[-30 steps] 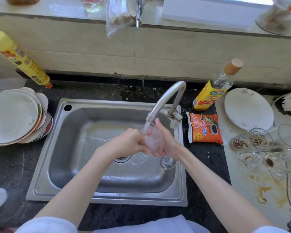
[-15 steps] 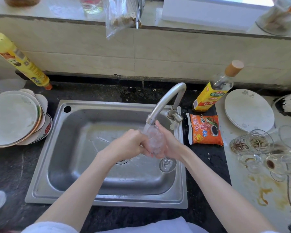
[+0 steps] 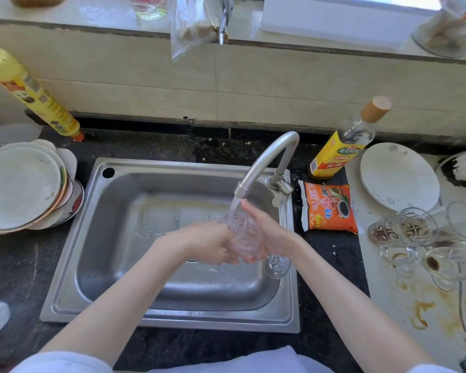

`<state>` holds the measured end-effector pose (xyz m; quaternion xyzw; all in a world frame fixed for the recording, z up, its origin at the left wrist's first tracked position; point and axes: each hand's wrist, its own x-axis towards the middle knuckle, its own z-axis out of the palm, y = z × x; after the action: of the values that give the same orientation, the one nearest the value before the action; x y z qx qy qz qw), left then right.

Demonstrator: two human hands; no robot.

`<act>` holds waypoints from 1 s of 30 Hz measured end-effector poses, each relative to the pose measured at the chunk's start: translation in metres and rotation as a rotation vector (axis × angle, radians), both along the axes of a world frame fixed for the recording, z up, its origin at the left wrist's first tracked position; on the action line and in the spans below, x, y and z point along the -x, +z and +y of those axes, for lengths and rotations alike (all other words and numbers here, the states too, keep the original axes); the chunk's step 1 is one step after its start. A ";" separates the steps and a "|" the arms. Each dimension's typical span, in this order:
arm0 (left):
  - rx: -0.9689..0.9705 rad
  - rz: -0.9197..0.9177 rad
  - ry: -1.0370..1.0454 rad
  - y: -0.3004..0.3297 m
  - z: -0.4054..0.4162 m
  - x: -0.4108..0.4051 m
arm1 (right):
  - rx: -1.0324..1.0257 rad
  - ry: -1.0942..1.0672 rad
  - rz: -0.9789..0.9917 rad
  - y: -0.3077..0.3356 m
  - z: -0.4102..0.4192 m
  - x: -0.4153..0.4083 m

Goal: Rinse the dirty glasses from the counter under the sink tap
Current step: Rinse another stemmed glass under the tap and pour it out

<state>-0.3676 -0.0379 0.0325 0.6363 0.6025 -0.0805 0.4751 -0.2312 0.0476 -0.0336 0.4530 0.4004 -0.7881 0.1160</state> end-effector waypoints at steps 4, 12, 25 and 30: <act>-0.072 0.046 -0.077 -0.004 -0.005 -0.007 | 0.103 0.095 -0.013 0.000 0.004 -0.002; -0.280 -0.268 0.563 -0.004 -0.004 0.009 | -0.263 -0.088 0.264 0.022 -0.008 -0.001; -0.494 -0.229 0.660 -0.021 -0.004 0.015 | -0.407 -0.089 0.089 -0.004 0.001 0.014; -0.456 -0.311 0.649 -0.019 -0.001 0.020 | -0.359 -0.142 0.155 0.011 -0.009 0.014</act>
<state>-0.3872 -0.0385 0.0134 0.5071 0.6949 0.3054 0.4084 -0.2456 0.0384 -0.0228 0.4315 0.5093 -0.7426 -0.0537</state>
